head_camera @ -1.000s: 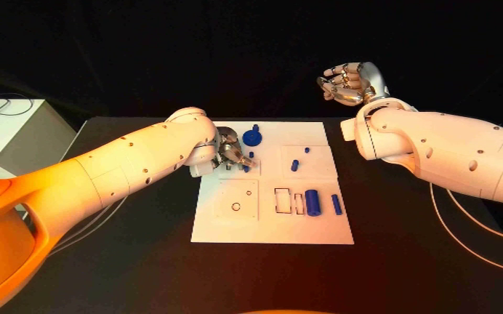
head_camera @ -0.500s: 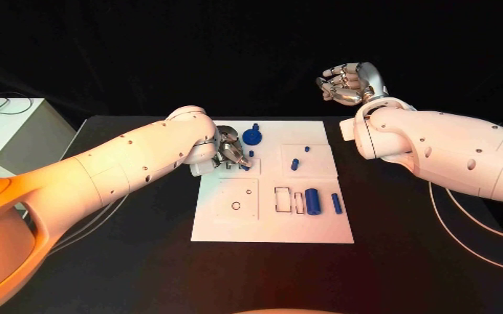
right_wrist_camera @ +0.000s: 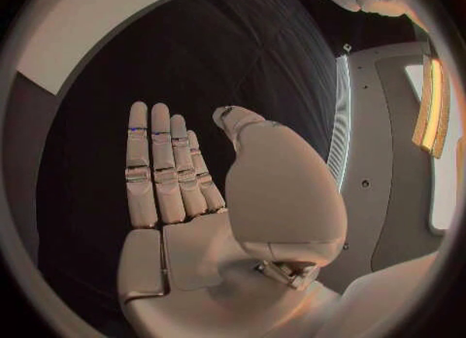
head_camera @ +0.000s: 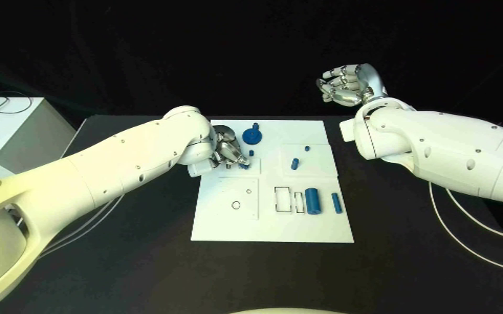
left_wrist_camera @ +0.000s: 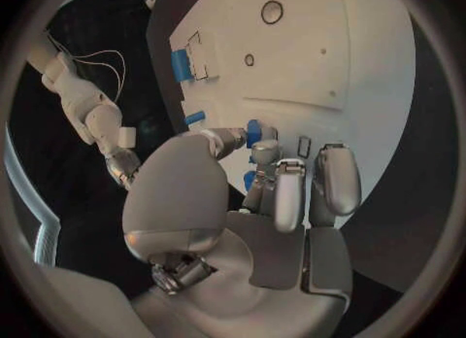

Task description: Assemble the parts on the task board

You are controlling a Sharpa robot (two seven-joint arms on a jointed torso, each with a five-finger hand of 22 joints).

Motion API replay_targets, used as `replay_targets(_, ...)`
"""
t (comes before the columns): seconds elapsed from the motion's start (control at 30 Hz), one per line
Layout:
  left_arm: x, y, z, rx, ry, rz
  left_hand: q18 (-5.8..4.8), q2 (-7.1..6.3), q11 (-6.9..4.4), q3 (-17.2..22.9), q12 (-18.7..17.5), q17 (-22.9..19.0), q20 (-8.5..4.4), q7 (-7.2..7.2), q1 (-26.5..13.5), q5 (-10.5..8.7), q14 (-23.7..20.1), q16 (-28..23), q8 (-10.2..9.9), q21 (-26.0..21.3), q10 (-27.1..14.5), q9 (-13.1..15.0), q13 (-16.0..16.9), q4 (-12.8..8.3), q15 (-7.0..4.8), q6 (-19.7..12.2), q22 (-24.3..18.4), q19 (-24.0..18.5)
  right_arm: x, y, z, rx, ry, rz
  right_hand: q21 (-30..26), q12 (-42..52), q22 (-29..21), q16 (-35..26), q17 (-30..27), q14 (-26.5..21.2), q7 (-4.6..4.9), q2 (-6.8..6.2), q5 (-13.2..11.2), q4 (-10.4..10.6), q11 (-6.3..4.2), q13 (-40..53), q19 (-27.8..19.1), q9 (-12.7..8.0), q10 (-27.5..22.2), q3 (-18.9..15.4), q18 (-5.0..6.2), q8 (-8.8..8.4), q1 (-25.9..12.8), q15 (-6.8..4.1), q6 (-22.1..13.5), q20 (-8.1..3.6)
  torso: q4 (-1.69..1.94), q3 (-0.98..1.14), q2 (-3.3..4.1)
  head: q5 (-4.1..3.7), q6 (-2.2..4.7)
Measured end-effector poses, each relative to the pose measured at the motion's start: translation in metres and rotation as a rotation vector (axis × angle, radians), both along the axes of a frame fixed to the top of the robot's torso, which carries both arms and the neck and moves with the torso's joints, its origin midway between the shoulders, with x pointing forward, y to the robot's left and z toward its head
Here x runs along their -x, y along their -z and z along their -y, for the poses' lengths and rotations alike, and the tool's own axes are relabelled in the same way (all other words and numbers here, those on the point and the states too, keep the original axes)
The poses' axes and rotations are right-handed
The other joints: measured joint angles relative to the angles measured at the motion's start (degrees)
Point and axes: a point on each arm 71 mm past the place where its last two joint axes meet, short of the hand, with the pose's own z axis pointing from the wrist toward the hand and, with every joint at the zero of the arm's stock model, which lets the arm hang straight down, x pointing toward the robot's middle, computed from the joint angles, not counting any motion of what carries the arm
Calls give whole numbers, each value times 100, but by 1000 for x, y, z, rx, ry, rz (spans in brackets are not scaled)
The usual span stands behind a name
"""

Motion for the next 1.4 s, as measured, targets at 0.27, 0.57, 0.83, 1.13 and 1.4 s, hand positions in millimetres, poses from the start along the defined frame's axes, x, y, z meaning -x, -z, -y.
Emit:
replay_targets(0.27,1,-3,-10,23,-35,11,0,-113,-82,622,279,0,-57,-16,-663,552,13,125,343,28,266,0,301,-473,-90,18,52,58,0,1,2,1,-1,-8,0,-33,-98,-102,-51,-36,18,0,75,0,0,-79,-74,-10,0,0,0,-34,0,54,-19,30,9,0,-7,-1,-16)
replay_targets(0.57,0,-5,-13,38,-65,33,0,-181,-195,593,411,0,-140,-50,-999,1194,3,164,425,50,519,419,449,-543,-182,133,98,99,0,2,3,3,-3,-14,0,-53,-158,-156,-77,-63,18,0,97,0,0,-123,-134,-15,0,0,0,-56,0,81,-19,53,9,-1,-7,24,-19)
replay_targets(0.83,-1,-6,-10,38,-81,64,0,-174,-194,578,411,0,-160,-51,-1037,1195,3,164,425,50,560,419,460,-559,-181,134,146,119,0,3,3,4,-7,-19,0,-53,-199,-178,-93,-84,18,0,155,0,22,-154,-155,-20,-21,0,0,-78,0,101,-19,71,5,0,1,44,-15)
replay_targets(1.13,1,-4,-4,9,-77,114,-1,-215,-216,578,411,0,-181,-100,-1078,1195,-18,163,425,71,582,420,460,-559,-202,184,184,140,0,4,3,5,-10,-25,0,-75,-238,-213,-110,-104,33,0,188,0,22,-182,-175,-26,-21,0,0,-78,0,122,-36,91,1,-2,8,62,-41)
replay_targets(1.4,5,0,-1,-18,-77,162,-91,-233,-217,563,411,-1,-180,-110,-1096,1196,3,163,424,70,583,422,460,-576,-223,194,197,140,0,5,4,6,-12,-30,0,-75,-262,-213,-116,-104,33,0,221,0,42,-202,-190,-32,-41,0,1,-101,0,122,-36,77,2,-5,8,74,-77)
